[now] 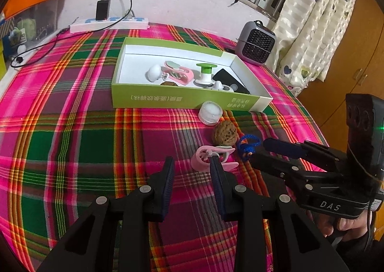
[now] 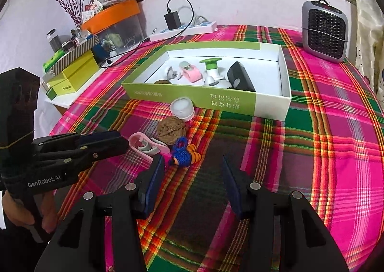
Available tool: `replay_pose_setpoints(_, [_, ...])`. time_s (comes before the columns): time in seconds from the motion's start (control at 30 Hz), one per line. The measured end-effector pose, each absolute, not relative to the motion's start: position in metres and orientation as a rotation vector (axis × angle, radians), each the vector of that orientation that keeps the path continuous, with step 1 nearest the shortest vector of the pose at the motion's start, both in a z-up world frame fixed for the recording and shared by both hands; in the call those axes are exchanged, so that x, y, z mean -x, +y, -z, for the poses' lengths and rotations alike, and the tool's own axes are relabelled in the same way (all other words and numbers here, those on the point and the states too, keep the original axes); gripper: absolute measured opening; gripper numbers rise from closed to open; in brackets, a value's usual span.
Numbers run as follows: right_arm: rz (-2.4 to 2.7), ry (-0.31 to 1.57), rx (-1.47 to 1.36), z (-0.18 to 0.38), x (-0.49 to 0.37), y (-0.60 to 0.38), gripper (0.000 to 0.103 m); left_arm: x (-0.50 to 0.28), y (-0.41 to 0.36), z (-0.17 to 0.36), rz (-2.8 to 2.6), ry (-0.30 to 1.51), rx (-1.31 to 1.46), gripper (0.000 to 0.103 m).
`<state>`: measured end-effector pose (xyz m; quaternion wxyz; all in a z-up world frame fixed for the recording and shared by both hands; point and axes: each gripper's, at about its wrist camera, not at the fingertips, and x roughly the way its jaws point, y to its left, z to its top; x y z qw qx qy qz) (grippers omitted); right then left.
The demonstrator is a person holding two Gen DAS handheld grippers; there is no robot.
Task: Organize objects
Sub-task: 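Withdraw both tools from the box toward the pink hook and blue cord, then close left tool on the pink plastic hook while right tool approaches the blue cord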
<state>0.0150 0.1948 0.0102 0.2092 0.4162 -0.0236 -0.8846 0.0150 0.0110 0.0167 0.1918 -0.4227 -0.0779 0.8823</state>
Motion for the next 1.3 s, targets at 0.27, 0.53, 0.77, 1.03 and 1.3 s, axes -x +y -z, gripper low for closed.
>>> replay_pose_setpoints(0.27, [2.454,-0.048,-1.176,-0.009,-0.009,0.190,0.049,-0.014,0.010,-0.017,-2.468,-0.239,1.183,0.029])
replay_pose_setpoints(0.53, [2.447,-0.006,-1.190,-0.007,-0.007,0.185,0.028,-0.014,0.014,-0.020,-2.455,-0.237,1.175,0.037])
replay_pose_setpoints(0.77, [2.482,0.028,-1.185,-0.009,-0.010,0.192,0.019,-0.005,0.027,-0.024,-2.432,-0.188,1.168,0.039])
replay_pose_setpoints(1.03, [2.509,0.014,-1.206,-0.008,-0.013,0.210,0.019,0.009,0.041,-0.017,-2.365,-0.158,1.199,0.041])
replay_pose_setpoints(1.3, [2.529,-0.032,-1.227,-0.007,-0.014,0.227,0.019,-0.014,0.053,-0.018,-2.298,-0.090,1.189,0.041])
